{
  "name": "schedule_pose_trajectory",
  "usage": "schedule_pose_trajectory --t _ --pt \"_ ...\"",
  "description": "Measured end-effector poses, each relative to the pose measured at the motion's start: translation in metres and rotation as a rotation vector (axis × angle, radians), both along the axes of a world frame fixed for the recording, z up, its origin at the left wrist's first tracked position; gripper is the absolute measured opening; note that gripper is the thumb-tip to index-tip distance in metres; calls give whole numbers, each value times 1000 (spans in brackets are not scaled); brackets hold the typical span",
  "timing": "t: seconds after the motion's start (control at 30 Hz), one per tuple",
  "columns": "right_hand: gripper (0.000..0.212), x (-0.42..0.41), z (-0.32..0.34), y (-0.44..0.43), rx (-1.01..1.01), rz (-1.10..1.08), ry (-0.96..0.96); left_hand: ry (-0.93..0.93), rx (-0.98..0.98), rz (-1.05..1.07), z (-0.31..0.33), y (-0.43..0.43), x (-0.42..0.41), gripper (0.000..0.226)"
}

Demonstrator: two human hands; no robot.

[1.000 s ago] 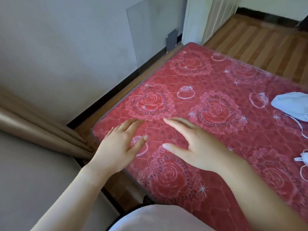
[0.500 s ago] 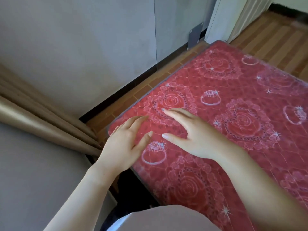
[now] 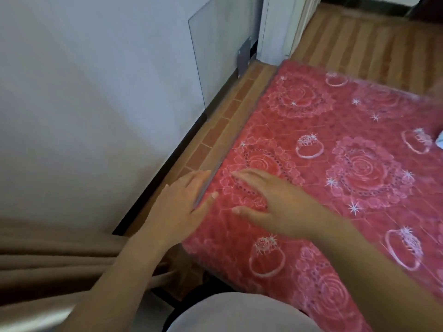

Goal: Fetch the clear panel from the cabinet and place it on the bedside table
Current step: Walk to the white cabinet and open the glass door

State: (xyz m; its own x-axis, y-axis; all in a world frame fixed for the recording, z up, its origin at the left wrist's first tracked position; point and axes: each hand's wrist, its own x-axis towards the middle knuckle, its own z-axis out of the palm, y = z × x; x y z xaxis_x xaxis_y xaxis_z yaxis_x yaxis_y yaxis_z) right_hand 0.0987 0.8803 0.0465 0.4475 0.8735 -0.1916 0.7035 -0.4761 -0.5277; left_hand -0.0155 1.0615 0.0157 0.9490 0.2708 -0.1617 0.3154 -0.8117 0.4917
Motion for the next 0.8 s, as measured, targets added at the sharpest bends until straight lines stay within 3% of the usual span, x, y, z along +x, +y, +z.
schedule_pose_trajectory --t 0.43,0.8 --pt "74 34 -18 36 23 -97 -43 6 -23 -17 -8 41 34 76" --pt "72 36 -33 170 -9 -267 -7 10 -45 -160 -23 188 66 62"
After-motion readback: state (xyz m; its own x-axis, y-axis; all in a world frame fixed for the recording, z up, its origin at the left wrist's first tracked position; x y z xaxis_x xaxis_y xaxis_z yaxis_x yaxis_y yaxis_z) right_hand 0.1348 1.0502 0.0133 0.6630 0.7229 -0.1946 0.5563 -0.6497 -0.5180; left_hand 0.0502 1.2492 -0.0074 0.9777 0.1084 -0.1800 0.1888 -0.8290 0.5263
